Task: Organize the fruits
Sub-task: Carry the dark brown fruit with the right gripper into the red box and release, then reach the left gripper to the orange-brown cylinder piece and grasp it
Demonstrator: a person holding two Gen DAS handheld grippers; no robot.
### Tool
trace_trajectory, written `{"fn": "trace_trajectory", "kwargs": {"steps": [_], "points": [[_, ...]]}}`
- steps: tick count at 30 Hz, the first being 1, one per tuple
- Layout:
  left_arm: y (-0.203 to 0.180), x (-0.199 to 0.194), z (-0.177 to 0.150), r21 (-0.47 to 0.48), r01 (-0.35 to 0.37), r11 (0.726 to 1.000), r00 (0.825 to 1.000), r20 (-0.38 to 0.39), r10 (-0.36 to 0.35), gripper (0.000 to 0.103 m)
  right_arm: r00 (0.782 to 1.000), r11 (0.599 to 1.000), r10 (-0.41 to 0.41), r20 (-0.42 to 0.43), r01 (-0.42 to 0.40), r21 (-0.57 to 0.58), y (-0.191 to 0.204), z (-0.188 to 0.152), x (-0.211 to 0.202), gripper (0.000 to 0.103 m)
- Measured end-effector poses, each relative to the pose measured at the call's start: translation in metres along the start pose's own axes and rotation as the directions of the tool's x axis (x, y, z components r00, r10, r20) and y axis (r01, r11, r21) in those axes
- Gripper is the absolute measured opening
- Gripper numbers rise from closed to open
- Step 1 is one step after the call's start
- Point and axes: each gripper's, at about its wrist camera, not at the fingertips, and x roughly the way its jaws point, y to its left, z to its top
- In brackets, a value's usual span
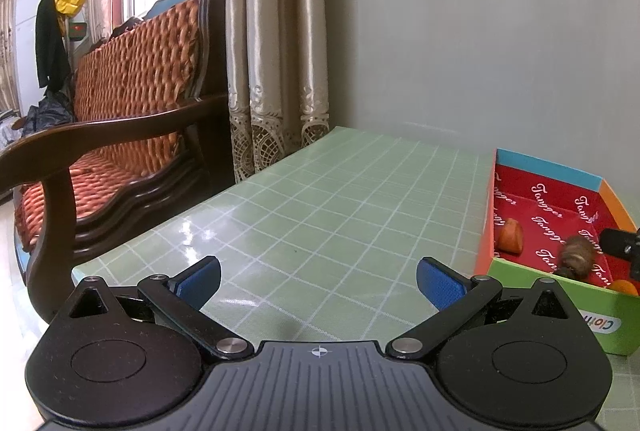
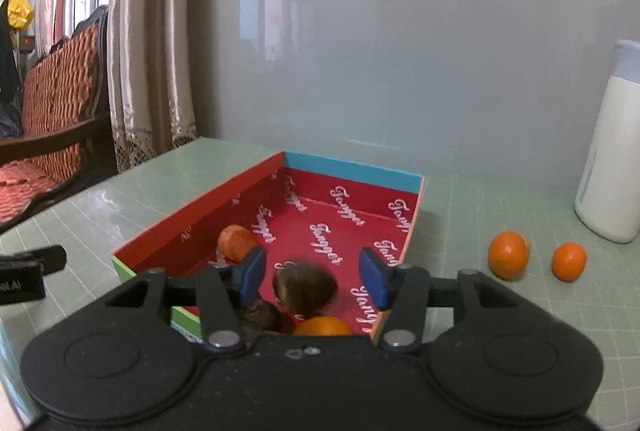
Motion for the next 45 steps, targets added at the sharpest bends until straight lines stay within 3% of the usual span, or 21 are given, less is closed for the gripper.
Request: {"fn": "trace_trajectory", "kwargs": {"steps": [7, 14, 23, 31, 41, 45], "points": [[-0.012, -0.005, 0.002, -0.006, 0.03, 1.0, 1.0, 0.01, -0.03, 0.103, 0.996, 0.997, -0.069, 0.05, 0.067, 0.042, -0.033, 0.004, -0.019, 0.051], [-0.061, -0.024, 0.006, 0.028, 0.129, 0.991, 0.99, 0.05, -0.13, 0.103, 0.981, 0.977, -0.188, 0.05, 0.182, 0.112, -0.101, -0.001, -0.045, 0.052], [-0.141, -0.05, 0.007, 0.118, 0.271, 0.955, 0.957, 0.07, -0.28, 0.103, 0.95, 0.937, -0.309, 0.041, 0.297, 0.183, -0.18, -0.012, -0.086, 0.053], [-0.194, -0.07, -0.001, 0.169, 0.356, 0.919, 0.926, 0.07, -0.372, 0.103, 0.928, 0.909, -0.371, 0.041, 0.354, 0.219, -0.217, -0.024, -0.113, 0.053], [-0.254, -0.071, -0.022, 0.204, 0.452, 0.869, 0.887, 0.003, -0.462, 0.103, 0.892, 0.856, -0.451, 0.004, 0.431, 0.285, -0.271, -0.05, -0.13, 0.055], [-0.279, -0.06, -0.04, 0.233, 0.456, 0.859, 0.889, -0.062, -0.454, 0.103, 0.89, 0.854, -0.456, 0.017, 0.432, 0.29, -0.28, -0.049, -0.135, 0.055]]}}
